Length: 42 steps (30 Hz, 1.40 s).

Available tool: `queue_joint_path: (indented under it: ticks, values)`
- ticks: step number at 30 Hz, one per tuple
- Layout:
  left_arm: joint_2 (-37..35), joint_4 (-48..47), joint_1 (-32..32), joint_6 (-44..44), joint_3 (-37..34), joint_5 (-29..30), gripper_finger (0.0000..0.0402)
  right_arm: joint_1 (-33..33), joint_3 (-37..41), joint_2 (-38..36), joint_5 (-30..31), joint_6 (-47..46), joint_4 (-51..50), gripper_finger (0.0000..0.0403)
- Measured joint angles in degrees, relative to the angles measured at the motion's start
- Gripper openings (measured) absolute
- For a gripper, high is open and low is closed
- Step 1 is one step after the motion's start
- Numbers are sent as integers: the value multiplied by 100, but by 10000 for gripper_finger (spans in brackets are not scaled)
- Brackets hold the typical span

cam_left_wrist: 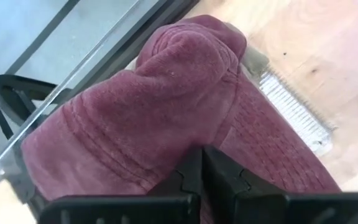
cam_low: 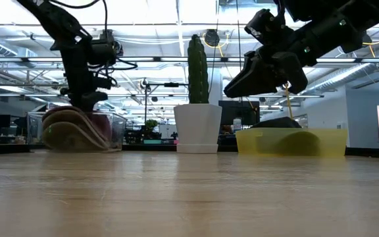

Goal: Pick & Place hat
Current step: Put the left red cap into the transparent bin

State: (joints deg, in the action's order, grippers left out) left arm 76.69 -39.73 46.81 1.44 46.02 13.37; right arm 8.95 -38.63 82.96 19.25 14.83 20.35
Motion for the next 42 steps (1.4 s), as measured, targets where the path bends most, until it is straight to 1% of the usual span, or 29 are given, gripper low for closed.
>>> queue_joint_path:
  ticks: [7,14,18,21,24,29,33,37,42]
  values:
    - [-14,862,4,106,-609,-66,5,0,0,0,4,8,64,89]
    - [-14,1294,4,91,-856,-64,31,0,0,0,6,66,128,89]
    - [-14,1469,4,82,-956,-64,32,0,0,0,8,66,123,89]
    - [-14,1476,-2,98,-949,-66,25,0,0,0,8,66,109,89]
    - [-96,1331,0,47,-823,-95,14,-1,0,0,9,83,108,89]
    - [-494,850,-108,-1,-382,-152,4,-65,0,0,12,81,110,89]
    - [-841,376,-168,-10,-28,-181,20,-72,0,0,9,3,83,89]
    - [-1106,-139,-201,-23,167,-3,35,-72,0,0,4,-18,58,89]
    - [-1418,-400,-195,-60,214,153,30,-72,0,-2,2,-20,58,89]
